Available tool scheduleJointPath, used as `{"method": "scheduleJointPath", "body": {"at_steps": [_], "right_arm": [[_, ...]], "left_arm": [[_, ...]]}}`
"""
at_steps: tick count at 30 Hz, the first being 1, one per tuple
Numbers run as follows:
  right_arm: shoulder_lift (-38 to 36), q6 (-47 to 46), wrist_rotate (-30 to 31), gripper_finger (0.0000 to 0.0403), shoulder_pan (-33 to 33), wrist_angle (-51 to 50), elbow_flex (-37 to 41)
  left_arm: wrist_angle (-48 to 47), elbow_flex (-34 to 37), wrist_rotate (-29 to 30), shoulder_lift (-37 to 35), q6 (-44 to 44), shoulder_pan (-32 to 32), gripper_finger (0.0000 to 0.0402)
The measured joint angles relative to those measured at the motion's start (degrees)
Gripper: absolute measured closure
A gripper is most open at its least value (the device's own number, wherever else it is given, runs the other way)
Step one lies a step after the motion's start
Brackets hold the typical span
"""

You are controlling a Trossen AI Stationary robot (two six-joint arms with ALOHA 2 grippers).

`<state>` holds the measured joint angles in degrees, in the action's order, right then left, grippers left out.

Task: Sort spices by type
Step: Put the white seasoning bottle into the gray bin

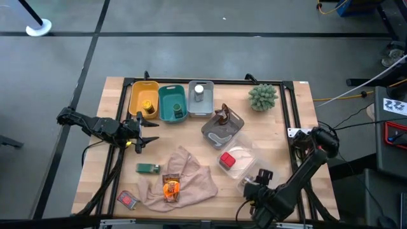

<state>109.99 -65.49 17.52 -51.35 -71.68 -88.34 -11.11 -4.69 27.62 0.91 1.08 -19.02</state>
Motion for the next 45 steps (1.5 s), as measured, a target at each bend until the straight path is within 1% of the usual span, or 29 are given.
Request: {"method": "scheduleJointPath", "body": {"at_steps": [3,5,8,11,12,14,17,25,30,36,42,45], "right_arm": [[-1.43,0.0,-0.33,0.0146,0.0,-3.52,-3.02],[-1.91,0.1,-2.64,0.0146,0.0,-6.32,-4.82],[-1.92,1.24,-11.59,0.0146,-0.03,-10.31,-7.11],[-1.94,1.27,-22.85,0.0146,-0.28,-10.86,-7.52],[-1.93,1.27,-25.71,0.0146,-0.62,-10.92,-7.52],[-1.92,1.28,-28.98,0.0146,-1.51,-10.8,-7.52],[-1.92,1.29,-28.75,0.0146,-3.66,-9.99,-7.52],[-1.4,1.67,-24.09,0.0146,-9.89,-6.75,-7.4],[-1.37,1.7,-23.06,0.0146,-12.2,-1.76,-4.42],[-1.37,3.35,-23.06,0.0146,-12.52,2.67,1.11],[-1.37,10.29,-23.1,0.0146,-12.37,5.21,5.59],[-1.37,11.49,-25.63,0.0146,-12.37,6.74,7.38]], "left_arm": [[0.0,0.0,0.0,0.0,-0.02,0.01,0.0147],[0.0,0.0,0.02,-0.02,-0.02,0.01,0.0147],[0.0,0.0,0.01,0.0,0.0,0.0,0.0147],[0.0,0.0,0.0,0.0,0.0,-0.01,0.0147],[0.0,-0.02,0.02,0.0,0.0,-0.01,0.0147],[-0.01,0.0,0.02,0.0,-0.02,0.01,0.0147],[-0.01,-0.01,0.0,0.0,-0.02,0.0,0.0147],[0.0,-0.01,0.02,-0.02,0.0,0.01,0.0147],[-0.01,0.0,0.01,-0.02,-0.01,-0.01,0.0147],[-0.01,0.0,0.02,-0.01,-0.01,0.01,0.0147],[-0.02,0.0,0.02,-0.02,0.0,0.0,0.0147],[-0.01,0.0,0.0,-0.01,0.0,0.01,0.0147]]}}
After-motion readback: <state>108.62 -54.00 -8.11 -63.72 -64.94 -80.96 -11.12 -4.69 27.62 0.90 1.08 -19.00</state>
